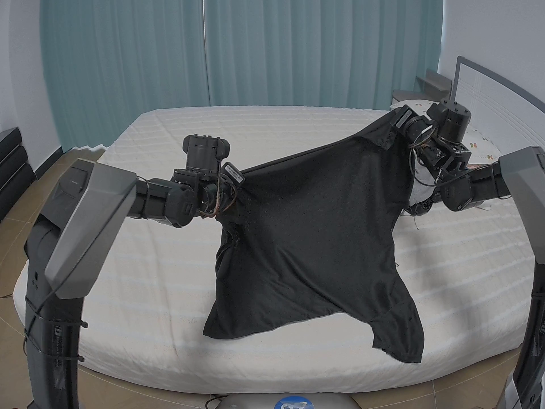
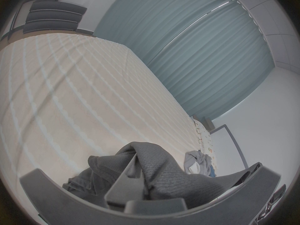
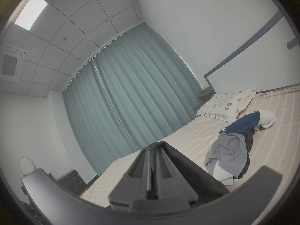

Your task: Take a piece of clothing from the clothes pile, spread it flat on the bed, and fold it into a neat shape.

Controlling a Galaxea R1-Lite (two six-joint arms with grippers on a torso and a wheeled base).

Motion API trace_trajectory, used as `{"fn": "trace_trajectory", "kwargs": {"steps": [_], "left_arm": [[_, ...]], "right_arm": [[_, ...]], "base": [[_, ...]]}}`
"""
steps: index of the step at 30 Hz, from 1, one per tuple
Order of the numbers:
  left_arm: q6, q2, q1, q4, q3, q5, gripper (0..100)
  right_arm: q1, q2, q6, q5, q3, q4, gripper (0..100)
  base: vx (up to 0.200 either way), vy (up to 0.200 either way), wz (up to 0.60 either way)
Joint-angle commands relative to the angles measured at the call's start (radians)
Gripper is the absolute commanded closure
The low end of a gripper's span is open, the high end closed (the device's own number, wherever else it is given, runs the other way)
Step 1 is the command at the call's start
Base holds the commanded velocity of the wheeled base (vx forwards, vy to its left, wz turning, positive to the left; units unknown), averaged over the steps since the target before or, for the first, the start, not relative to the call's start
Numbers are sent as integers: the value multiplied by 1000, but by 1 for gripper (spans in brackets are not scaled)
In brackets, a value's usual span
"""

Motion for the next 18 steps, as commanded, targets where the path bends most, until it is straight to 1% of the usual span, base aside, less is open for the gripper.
{"fn": "trace_trajectory", "kwargs": {"steps": [1,5,6,12,13,14,16,18], "left_arm": [[1,167,-6,9,-136,61,100],[-8,187,-6,11,-144,62,100],[-10,192,-3,18,-138,61,0],[-8,215,5,83,-162,52,0],[-8,213,8,106,-161,49,0],[-10,210,14,176,-168,42,0],[-15,207,21,259,-201,32,0],[-45,207,40,290,-242,30,0]], "right_arm": [[-8,181,2,-23,-37,-41,100],[-8,241,0,-17,-39,-49,100],[-5,269,0,-14,-37,-44,0],[-3,356,-1,-20,-46,-49,0],[-3,358,-1,-21,-40,-46,0],[-5,358,-4,-23,-30,-38,0],[-6,351,-17,-23,-7,-35,0],[-9,341,-35,-23,4,-35,0]], "base": [[0,0,0],[0,0,0],[0,0,0],[0,0,0],[0,0,0],[0,0,0],[0,0,0],[0,0,0]]}}
